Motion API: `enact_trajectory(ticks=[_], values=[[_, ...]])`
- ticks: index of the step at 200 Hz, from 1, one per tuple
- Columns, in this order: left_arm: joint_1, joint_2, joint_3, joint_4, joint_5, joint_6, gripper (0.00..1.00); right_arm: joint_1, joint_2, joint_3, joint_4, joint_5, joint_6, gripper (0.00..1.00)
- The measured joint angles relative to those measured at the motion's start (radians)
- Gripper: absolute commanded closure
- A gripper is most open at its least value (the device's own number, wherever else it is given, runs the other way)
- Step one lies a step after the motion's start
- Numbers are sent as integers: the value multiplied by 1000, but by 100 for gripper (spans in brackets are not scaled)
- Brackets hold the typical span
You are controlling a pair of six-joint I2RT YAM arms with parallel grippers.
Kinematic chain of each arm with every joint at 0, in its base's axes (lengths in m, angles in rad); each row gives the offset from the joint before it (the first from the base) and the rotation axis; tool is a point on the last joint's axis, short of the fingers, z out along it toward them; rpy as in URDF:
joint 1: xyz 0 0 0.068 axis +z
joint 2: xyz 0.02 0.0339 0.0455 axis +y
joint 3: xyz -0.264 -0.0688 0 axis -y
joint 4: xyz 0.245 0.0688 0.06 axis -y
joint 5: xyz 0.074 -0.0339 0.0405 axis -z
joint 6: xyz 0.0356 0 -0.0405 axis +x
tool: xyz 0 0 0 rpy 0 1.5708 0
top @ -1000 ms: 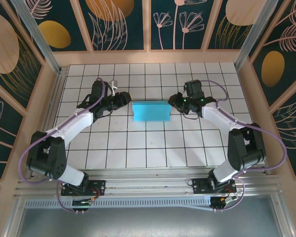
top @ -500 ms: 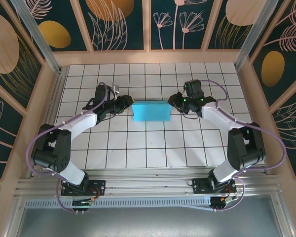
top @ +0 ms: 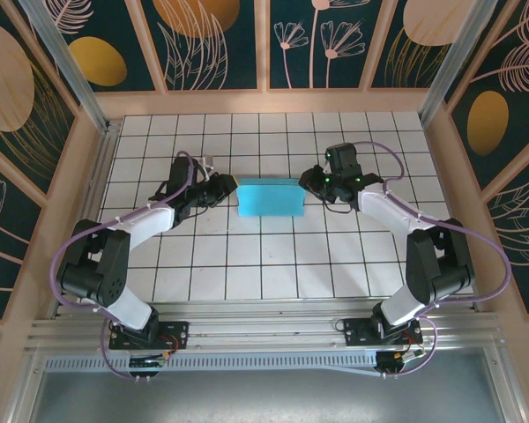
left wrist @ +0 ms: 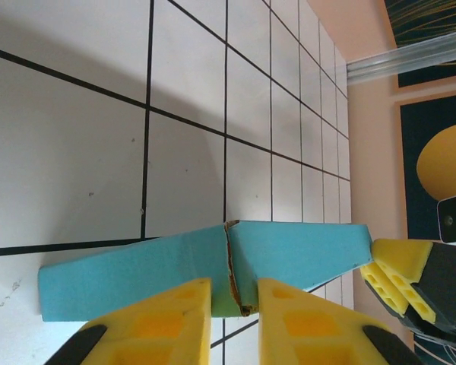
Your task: Fold the paper box
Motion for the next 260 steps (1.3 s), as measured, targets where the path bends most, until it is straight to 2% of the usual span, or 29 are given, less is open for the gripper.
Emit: enact_trajectory(ticks=[52, 90, 149, 178, 218, 260], values=[[-19, -32, -38, 27, -32, -19, 79, 5, -12, 11, -32, 5, -23, 73], [-33, -61, -37, -36, -64, -9, 61, 7, -11, 78, -126, 32, -59, 66], [-34, -159, -42, -105, -146, 32, 48, 7, -11, 175, -178, 72, -97, 60], [-34, -178, -27, -124, -165, 68, 47, -3, -11, 177, -192, 71, -117, 59], [-34, -105, 37, -140, -138, 100, 49, -40, -3, 173, -167, 14, -130, 63], [-34, -42, 44, -143, -109, 107, 58, -42, 23, 122, -120, -37, -126, 68]])
